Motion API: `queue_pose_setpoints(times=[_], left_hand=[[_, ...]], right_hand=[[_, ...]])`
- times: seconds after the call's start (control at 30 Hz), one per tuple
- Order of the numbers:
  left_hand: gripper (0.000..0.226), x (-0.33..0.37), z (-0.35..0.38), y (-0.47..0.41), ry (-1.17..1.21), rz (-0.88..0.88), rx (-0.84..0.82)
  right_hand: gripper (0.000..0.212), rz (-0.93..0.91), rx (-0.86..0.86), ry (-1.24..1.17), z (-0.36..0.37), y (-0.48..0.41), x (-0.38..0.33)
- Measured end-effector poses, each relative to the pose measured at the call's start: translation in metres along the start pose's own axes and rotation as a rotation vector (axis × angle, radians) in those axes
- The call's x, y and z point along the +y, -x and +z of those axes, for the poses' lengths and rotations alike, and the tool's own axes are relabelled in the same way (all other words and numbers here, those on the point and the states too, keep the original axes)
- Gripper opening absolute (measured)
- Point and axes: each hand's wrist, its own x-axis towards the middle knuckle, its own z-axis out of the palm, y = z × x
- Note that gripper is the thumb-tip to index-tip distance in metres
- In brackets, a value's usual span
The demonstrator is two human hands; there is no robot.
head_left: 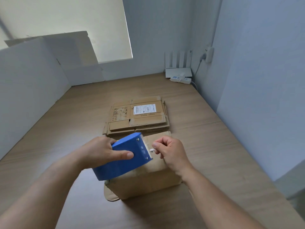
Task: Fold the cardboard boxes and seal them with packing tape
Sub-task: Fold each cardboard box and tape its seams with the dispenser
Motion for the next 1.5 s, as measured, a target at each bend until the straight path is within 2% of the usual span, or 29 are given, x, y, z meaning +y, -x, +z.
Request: queue_pose_setpoints(times=[0.1,0.23,0.4,0.57,0.9,1.13,1.2,1.27,1.33,1.4,1.5], left_hand=[[0.073,-0.004,-0.022,-0.001,-0.114,-0.11,-0.008],[0.075,-0.001,-0.022,-0.007,-0.29,-0.18,-0.074],[0.08,0.011,-0.017,-0.023,-0.342,-0.234,-0.099],[0.07,0.025,-0.016,-0.041,-0.406,-0.299,-0.161],[0.067,0.042,-0.015,-0.057,-0.508,-0.327,-0.233],[0.07,0.044,-0.013,-0.058,-0.507,-0.354,-0.246],[0.069,0.045,-0.012,-0.057,-0.499,-0.364,-0.243],[0.069,0.045,-0.011,-0.056,-0.491,-0.374,-0.242],[0.071,0.045,-0.01,-0.056,-0.487,-0.389,-0.241],[0.073,0.045,-0.01,-0.056,-0.487,-0.401,-0.245],[0.076,0.046,-0.012,-0.057,-0.497,-0.404,-0.242]], right_hand=[[0.023,0.144,0.173,-0.032,-0.028,-0.006,0.006],[0.023,0.289,0.187,0.019,-0.041,-0.009,0.012],[0.024,0.331,0.259,0.043,-0.038,-0.01,0.014],[0.019,0.389,0.307,0.068,-0.037,-0.006,0.016],[0.013,0.466,0.302,0.007,-0.043,-0.007,0.028],[0.018,0.551,0.179,-0.099,-0.045,-0.011,0.038],[0.025,0.612,0.164,-0.08,-0.051,-0.01,0.043],[0.044,0.701,0.156,0.036,-0.059,-0.002,0.052],[0.038,0.647,0.199,0.114,-0.059,0.007,0.062],[0.026,0.484,0.325,0.216,-0.053,0.01,0.063],[0.037,0.294,0.352,0.402,-0.035,0.003,0.045]])
